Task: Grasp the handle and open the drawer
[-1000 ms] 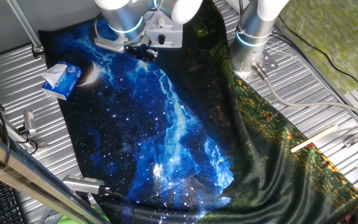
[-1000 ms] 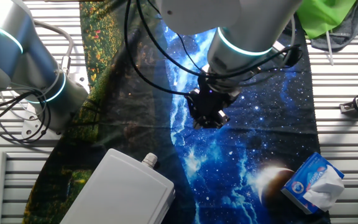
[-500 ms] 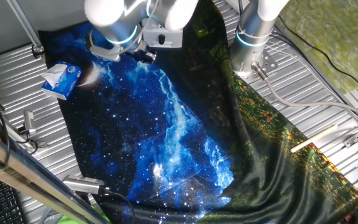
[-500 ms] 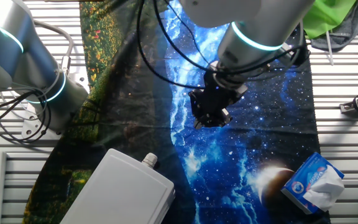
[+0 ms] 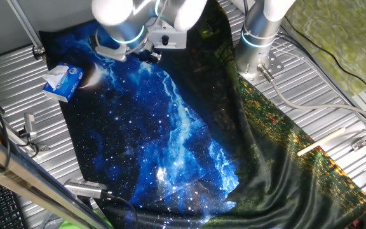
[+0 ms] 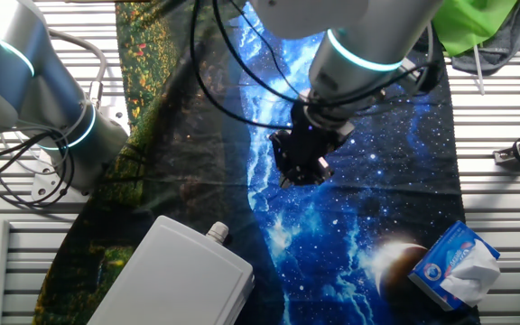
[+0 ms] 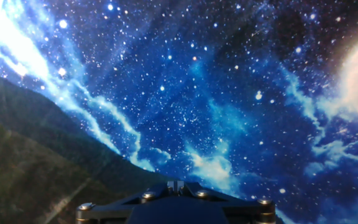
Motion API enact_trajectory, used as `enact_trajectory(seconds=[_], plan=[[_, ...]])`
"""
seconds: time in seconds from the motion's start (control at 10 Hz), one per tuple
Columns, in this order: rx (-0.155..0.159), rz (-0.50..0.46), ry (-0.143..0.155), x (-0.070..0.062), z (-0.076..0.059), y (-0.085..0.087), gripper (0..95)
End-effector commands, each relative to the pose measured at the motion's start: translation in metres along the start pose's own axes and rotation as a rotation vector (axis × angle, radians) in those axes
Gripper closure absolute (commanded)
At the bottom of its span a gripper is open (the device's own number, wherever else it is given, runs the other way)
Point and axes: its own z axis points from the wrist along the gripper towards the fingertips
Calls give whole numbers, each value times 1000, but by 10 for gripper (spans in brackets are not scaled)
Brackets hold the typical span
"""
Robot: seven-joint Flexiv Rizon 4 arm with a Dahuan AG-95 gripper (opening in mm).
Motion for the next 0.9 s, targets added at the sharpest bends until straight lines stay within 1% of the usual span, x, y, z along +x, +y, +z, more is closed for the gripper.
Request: enact_trajectory(seconds=[0.1, 0.2, 0.4, 0.6, 0.9], plan=[[-7, -17, -7, 4, 8, -1, 760], [-13, -26, -14, 7, 13, -2, 760], [-15, -37, -15, 14, 20, -1, 760], [-15, -45, -16, 23, 32, 2, 760], [-14, -61, -14, 42, 48, 9, 760]])
